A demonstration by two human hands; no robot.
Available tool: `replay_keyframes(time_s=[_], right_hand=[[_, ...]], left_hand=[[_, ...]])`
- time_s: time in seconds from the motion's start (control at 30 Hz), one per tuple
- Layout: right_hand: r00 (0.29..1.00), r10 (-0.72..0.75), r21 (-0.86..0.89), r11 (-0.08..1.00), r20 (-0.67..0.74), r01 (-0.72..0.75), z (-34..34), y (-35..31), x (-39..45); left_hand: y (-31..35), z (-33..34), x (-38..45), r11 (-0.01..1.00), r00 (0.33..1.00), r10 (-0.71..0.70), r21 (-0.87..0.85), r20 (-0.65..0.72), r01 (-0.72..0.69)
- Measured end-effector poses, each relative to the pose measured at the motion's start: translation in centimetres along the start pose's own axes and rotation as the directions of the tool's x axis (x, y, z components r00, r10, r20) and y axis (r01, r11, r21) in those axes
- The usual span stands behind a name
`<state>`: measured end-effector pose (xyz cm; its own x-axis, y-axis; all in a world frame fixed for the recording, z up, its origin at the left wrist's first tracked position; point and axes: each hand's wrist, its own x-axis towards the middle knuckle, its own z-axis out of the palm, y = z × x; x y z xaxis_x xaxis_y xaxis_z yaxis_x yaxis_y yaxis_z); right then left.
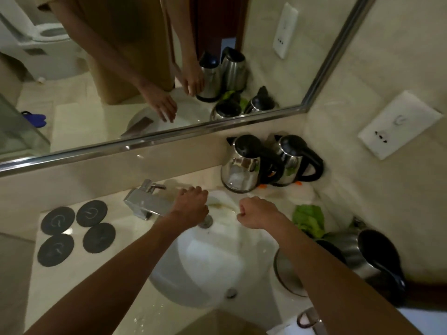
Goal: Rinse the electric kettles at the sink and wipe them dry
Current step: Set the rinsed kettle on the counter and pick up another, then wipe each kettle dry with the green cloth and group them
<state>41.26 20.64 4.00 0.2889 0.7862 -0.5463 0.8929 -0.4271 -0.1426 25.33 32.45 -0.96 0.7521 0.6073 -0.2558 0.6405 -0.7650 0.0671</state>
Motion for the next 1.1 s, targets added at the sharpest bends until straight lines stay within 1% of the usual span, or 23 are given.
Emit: replay_keyframes(time_s=[0.1,0.2,0.33,0.4,0.47,0.57,0.6,0.7,0.73,0.77,0.87,0.97,1.1], right_hand=[[0.998,0.058,-0.024,0.998,0.032,-0.057,-0.4,4.8,-0.8],[0.994,0.106,0.013,0.994,0.033,-0.106,-0.7,9.9,-1.5],[0.982,0.178,0.064,0.981,0.061,-0.182,-0.3,16.2,-1.2],[0.972,0.218,0.099,0.969,0.085,-0.226,0.4,18.4,-0.8],[0.966,0.234,0.091,0.965,0.11,-0.244,1.2,20.0,-0.2],[0.962,0.23,0.013,0.972,0.147,-0.235,2.5,20.8,0.8],[0.961,0.226,0.03,0.972,0.159,-0.234,3.2,20.7,1.2],[0.941,0.239,0.183,0.941,0.238,-0.285,5.5,20.7,2.5],[0.941,0.244,0.216,0.931,0.235,-0.295,6.2,20.9,2.8],[0.943,0.255,0.24,0.922,0.213,-0.304,6.7,21.0,2.9],[0.959,0.275,0.289,0.914,0.075,-0.285,7.6,21.1,3.0],[0.968,0.248,0.383,0.892,0.031,-0.241,7.1,20.4,2.9],[0.974,0.216,0.515,0.844,-0.071,-0.15,4.7,19.1,2.4]], left_hand=[[5.8,0.1,1.5,0.992,0.993,0.11,-0.07,0.044,-0.107],[11.4,1.1,3.5,0.97,0.976,0.197,-0.16,0.095,-0.18],[18.2,2.1,6.1,0.957,0.954,0.228,-0.223,0.193,-0.184],[20.7,2.8,7.2,0.958,0.942,0.229,-0.228,0.247,-0.173],[22.2,3.6,8.1,0.961,0.932,0.217,-0.232,0.292,-0.151],[23.0,4.7,8.6,0.96,0.923,0.183,-0.265,0.338,-0.094],[23.0,5.0,8.6,0.956,0.922,0.173,-0.285,0.347,-0.072],[22.5,5.8,8.5,0.947,0.918,0.134,-0.32,0.373,-0.008],[22.3,6.0,8.4,0.948,0.917,0.12,-0.319,0.38,0.009],[22.1,6.1,8.3,0.948,0.916,0.101,-0.318,0.389,0.031],[21.6,6.6,7.9,0.928,0.911,0.056,-0.358,0.408,0.104],[21.1,6.4,7.4,0.895,0.909,0.043,-0.42,0.415,0.149],[20.5,5.2,6.4,0.848,0.935,0.015,-0.5,0.354,0.176]])
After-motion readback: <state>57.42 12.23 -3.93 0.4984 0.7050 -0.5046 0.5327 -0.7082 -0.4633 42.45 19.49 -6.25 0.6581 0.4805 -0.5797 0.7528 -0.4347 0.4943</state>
